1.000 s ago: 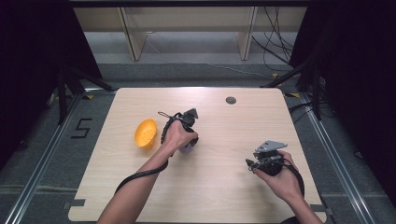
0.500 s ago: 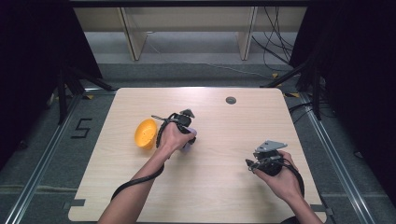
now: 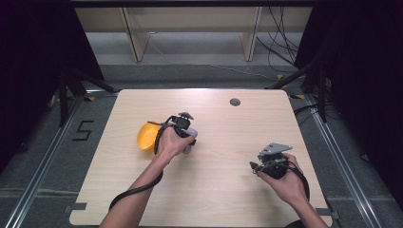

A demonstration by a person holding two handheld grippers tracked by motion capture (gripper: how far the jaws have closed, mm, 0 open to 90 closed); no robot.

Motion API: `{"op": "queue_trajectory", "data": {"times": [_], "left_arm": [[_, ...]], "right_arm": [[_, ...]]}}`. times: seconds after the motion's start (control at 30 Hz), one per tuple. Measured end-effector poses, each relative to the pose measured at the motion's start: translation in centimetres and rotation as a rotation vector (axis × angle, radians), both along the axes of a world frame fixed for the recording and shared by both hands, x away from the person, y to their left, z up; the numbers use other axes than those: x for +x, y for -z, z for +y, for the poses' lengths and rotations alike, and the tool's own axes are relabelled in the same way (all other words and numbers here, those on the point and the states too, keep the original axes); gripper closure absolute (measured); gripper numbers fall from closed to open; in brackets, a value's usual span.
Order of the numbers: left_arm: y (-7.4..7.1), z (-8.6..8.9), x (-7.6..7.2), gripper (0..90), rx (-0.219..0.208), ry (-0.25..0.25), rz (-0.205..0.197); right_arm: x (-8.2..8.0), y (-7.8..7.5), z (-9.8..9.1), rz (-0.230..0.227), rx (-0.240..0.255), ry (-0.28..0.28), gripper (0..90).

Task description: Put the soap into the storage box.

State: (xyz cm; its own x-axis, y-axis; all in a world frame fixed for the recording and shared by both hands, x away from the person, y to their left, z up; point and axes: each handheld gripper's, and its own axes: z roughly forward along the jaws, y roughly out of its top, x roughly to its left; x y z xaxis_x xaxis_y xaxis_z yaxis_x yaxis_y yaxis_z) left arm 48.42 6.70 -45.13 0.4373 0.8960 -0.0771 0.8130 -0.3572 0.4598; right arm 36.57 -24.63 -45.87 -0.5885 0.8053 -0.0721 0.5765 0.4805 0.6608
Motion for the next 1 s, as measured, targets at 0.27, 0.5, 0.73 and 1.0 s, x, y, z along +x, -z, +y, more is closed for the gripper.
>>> {"op": "queue_trajectory", "data": {"times": [0.27,0.5,0.73,1.0], "left_arm": [[-0.1,0.4,-0.4,49.1,-0.005,-0.006,-0.038],[-0.2,0.8,-0.8,49.1,-0.013,-0.001,-0.055],[-0.1,1.1,-1.2,49.1,-0.031,-0.006,-0.069],[-0.3,1.4,-1.5,49.1,-0.039,-0.016,-0.104]], "right_arm": [[-0.1,-0.1,0.1,0.015,0.01,0.011,56.8],[0.0,0.0,0.1,0.007,0.005,0.001,56.7],[0.0,0.0,0.1,0.007,0.005,0.001,56.7],[0.0,0.0,0.0,0.005,0.004,-0.001,56.7]]}}
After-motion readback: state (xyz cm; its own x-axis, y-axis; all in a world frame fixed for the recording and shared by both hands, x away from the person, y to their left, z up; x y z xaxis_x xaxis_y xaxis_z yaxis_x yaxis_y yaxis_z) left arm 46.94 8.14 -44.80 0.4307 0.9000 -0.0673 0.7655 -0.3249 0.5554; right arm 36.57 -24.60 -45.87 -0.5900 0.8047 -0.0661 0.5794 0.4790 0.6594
